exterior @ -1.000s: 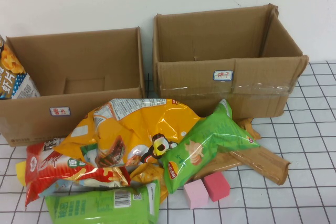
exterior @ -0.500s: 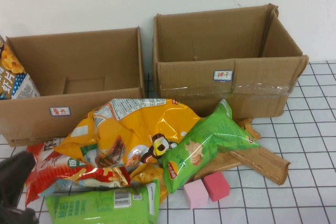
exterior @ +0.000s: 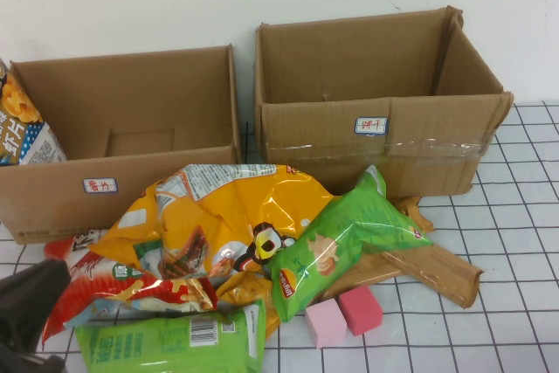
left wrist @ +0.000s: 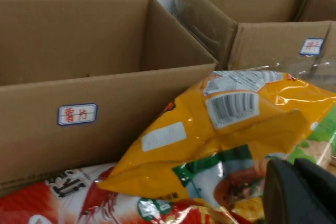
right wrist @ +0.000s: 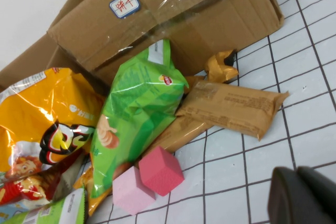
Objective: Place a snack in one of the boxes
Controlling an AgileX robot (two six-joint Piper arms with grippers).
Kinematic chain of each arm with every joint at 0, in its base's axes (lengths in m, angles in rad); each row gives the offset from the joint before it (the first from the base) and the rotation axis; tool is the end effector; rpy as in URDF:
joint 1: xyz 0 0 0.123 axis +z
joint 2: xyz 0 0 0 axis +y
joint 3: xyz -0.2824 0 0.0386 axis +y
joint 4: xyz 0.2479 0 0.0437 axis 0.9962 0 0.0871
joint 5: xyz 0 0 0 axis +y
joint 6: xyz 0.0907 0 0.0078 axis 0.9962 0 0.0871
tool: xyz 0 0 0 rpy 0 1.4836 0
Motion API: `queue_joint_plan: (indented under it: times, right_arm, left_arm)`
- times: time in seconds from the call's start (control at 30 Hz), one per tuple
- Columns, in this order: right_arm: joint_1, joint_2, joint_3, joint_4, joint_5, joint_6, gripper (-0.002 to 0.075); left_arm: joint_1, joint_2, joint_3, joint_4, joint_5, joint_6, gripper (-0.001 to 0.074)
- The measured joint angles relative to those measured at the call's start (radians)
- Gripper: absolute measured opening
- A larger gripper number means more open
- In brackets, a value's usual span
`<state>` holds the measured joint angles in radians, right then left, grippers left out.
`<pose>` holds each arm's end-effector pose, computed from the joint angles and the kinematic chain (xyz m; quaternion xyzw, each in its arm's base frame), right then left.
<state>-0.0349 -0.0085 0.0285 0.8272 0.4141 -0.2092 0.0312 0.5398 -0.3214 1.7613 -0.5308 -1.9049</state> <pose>0.0517 0.0253 0.1787 0.1422 0.7648 0.2771 0.5640 0.1072 -0.0418 0.2713 0.1029 0.7703 -0.2270 0.5870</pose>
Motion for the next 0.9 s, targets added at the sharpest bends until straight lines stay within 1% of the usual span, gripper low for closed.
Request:
queue_joint_plan:
  times: [0.27, 0.57, 0.7, 0.8, 0.9]
  right_arm:
    - [0.0, 0.0, 0.0, 0.0, 0.0, 0.0, -0.0001]
    - [0.0, 0.0, 0.0, 0.0, 0.0, 0.0, -0.0001]
    - [0.0, 0.0, 0.0, 0.0, 0.0, 0.0, -0.0001]
    - [0.0, 0.0, 0.0, 0.0, 0.0, 0.0, -0.0001]
    - [0.0, 0.0, 0.0, 0.0, 0.0, 0.0, -0.0001]
  left_arm:
    - [0.0, 0.0, 0.0, 0.004, -0.127, 0.0, 0.0]
    - [0.0, 0.0, 0.0, -0.113, 0.041, 0.021, -0.0001]
    - [-0.005, -0.014, 0.0, -0.12, 0.092, 0.045, -0.0001]
    - [-0.026, -0.065, 0.0, -0.12, 0.157, 0.051, -0.0001]
    - [-0.03, -0.14, 0.0, -0.118, 0.234, 0.056, -0.0001]
